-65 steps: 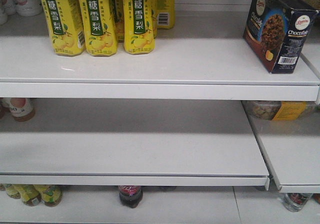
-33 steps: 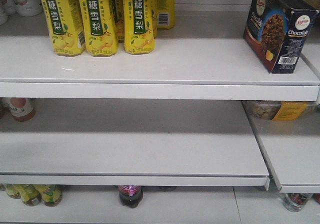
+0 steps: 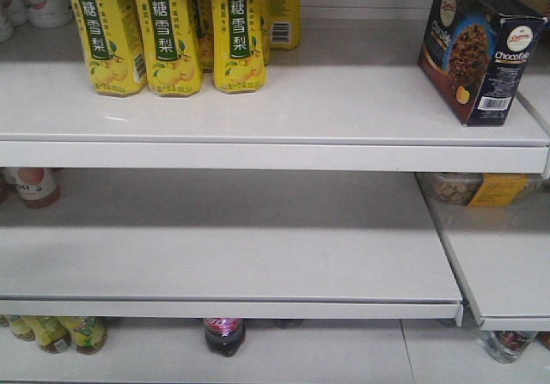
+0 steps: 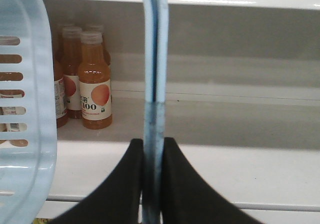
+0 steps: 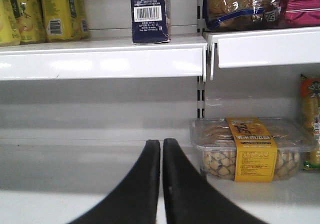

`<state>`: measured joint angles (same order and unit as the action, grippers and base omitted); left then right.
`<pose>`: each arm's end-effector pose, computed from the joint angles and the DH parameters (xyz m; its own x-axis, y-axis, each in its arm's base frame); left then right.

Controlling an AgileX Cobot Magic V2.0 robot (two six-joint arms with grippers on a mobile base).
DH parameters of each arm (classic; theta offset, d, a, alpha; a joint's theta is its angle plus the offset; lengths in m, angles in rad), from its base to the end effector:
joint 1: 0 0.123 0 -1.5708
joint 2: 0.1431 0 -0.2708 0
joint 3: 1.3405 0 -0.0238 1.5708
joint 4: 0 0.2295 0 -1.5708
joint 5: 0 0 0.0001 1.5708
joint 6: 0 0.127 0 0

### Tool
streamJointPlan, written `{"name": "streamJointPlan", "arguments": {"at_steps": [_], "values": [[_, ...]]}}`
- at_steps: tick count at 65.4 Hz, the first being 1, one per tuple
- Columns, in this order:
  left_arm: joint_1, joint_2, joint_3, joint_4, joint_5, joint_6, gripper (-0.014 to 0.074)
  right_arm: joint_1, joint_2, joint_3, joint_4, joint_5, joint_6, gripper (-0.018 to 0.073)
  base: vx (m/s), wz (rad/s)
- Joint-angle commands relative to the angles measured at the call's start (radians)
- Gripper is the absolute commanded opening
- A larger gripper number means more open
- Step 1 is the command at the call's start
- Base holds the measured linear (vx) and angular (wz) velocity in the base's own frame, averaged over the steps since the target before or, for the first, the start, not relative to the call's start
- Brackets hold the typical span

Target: Left arm holds basket, right arm returns cookies

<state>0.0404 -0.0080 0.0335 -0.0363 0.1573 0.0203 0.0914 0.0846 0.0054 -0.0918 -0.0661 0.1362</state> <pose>0.0856 0.0027 0.1852 -0.0947 -0.0194 -0.9953 -0.0362 0.9992 -0.0160 0.0921 0.0092 0.2152 0.0583 0.0501 -0.9970 -0.1000 0.9940 0.0441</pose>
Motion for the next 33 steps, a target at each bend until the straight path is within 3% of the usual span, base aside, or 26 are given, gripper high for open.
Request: {"name": "streamJointPlan", "arguments": {"at_steps": [1, 12, 33], "values": [[-0.003, -0.018, -0.028, 0.011, -0.102, 0.018, -0.0006, -0.003, -0.036, -0.014, 0.001, -0.054, -0.034, -0.0008, 0.00, 0.00], [-0.003, -0.018, -0.028, 0.011, -0.102, 0.018, -0.0006, -0.003, -0.107, 0.026, 0.076, 0.008, -0.092, -0.0008, 0.00, 0.00], [-0.003, -0.018, -0.028, 0.011, -0.102, 0.018, -0.0006, -0.003, -0.106, 0.026, 0.082, 0.030, -0.099, -0.0008, 0.00, 0.00]]}}
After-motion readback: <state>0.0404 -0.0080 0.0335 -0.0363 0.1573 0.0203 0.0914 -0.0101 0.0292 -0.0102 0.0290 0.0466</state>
